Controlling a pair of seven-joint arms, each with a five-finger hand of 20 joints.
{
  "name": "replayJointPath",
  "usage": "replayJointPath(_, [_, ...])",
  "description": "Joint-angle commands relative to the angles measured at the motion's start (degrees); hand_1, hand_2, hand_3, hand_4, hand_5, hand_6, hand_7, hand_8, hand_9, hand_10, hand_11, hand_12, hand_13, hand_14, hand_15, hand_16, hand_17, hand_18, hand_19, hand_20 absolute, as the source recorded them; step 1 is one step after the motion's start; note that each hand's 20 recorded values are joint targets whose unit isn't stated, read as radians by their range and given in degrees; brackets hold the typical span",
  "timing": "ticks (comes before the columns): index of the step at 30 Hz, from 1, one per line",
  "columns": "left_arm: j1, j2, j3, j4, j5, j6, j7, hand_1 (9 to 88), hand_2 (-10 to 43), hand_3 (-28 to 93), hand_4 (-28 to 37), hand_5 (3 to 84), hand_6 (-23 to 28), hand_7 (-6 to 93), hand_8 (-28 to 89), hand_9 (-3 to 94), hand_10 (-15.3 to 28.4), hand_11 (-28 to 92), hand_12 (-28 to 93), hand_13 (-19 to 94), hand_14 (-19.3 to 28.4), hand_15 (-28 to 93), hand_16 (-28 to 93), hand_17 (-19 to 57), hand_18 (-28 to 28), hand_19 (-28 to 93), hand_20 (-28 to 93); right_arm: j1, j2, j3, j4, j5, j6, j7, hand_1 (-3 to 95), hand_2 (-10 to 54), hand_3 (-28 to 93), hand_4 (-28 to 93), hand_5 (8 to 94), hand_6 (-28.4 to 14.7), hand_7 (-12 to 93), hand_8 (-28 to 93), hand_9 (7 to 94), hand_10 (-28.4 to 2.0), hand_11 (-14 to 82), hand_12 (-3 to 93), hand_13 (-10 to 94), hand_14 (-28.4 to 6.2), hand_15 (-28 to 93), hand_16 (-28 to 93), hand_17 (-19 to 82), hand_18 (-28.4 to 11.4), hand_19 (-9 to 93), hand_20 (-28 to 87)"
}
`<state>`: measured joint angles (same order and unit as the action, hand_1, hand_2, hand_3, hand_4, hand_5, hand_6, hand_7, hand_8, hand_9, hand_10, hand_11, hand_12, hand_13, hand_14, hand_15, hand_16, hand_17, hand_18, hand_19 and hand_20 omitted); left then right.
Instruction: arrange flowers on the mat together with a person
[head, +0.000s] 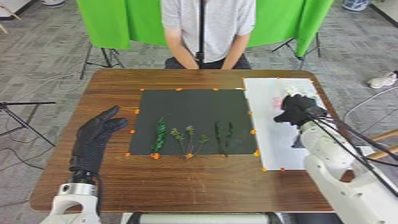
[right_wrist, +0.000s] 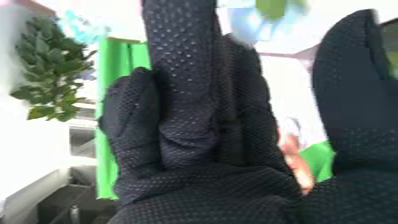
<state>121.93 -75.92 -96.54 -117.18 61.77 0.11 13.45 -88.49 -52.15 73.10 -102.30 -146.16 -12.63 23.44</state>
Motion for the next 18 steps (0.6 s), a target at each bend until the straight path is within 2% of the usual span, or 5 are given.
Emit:
replayJointPath(1, [0.10, -0.15, 0.05, 0.43, -0.25, -0.01, -0.74, 22.5, -3.2, 68, -20.1, 50.2, 2.8, 12.3, -5, 51.2, 15.5, 22, 17, 39, 18.9, 26, 4, 7.4, 13.1, 8, 20, -1.15, -0.14, -2.56, 1.93, -1.44, 2.39, 0.12, 40.4, -9.5, 64, -25, 60.0, 2.2, 15, -8, 78.9, -12.3, 14.8, 17.2, 94, -3.0, 34, 25, 60, -11.0, 88, 27])
replayJointPath(10, [0.36, -0.43, -0.02, 0.38, -0.28, 0.15, -0.25, 22.6, -3.0, 68, -20.1, 50.2, 2.8, 12.3, -5, 51.3, 15.5, 22, 17, 39, 18.9, 26, 4, 7.4, 13.0, 8, 20, -1.42, -0.22, -4.90, 3.81, -0.25, 10.29, -0.55, 55.6, -9.5, 56, -24, 70.2, 3.8, 19, 2, 89.0, -9.0, 10.2, 27.6, 94, -0.9, 43, 20, 63, -9.9, 91, 25])
replayJointPath(11, [0.14, -0.37, -0.01, 0.50, -0.33, 0.00, -0.38, 22.6, -3.0, 68, -20.1, 50.2, 2.8, 12.3, -5, 51.3, 15.5, 22, 17, 39, 18.9, 26, 4, 7.4, 13.0, 8, 20, -1.63, -0.09, -4.96, 3.73, -0.06, 10.67, -0.45, 76.7, -9.5, 0, 14, 72.7, 3.6, 19, 4, 91.5, -8.6, 8.3, 29.7, 94, -0.6, 45, 19, 63, -10.6, 91, 28])
replayJointPath(12, [0.27, -0.37, 0.01, 0.42, -0.34, 0.20, -0.30, 22.6, -3.0, 68, -20.1, 50.2, 2.8, 12.3, -5, 51.3, 15.5, 22, 17, 39, 18.9, 26, 4, 7.4, 13.1, 8, 20, -1.53, -0.11, -5.05, 3.80, -0.09, 10.46, -0.57, 86.0, -9.5, -21, 28, 75.0, 3.4, 18, 7, 92.8, -8.3, 7.2, 32.2, 94, -0.5, 46, 19, 64, -10.0, 91, 28])
replayJointPath(18, [0.07, -0.37, 0.00, 0.51, -0.33, 0.26, -0.21, 22.6, -3.1, 68, -20.1, 50.2, 2.9, 12.2, -5, 51.3, 15.6, 22, 17, 39, 18.9, 26, 4, 7.5, 13.0, 8, 20, -0.66, 0.34, -4.55, 3.28, 3.18, 11.02, -0.66, 90.7, -9.5, -28, 36, 78.1, 3.4, 18, 8, 93.6, -8.1, 8.5, 33.4, 94, -0.3, 48, 19, 65, -9.6, 91, 28])
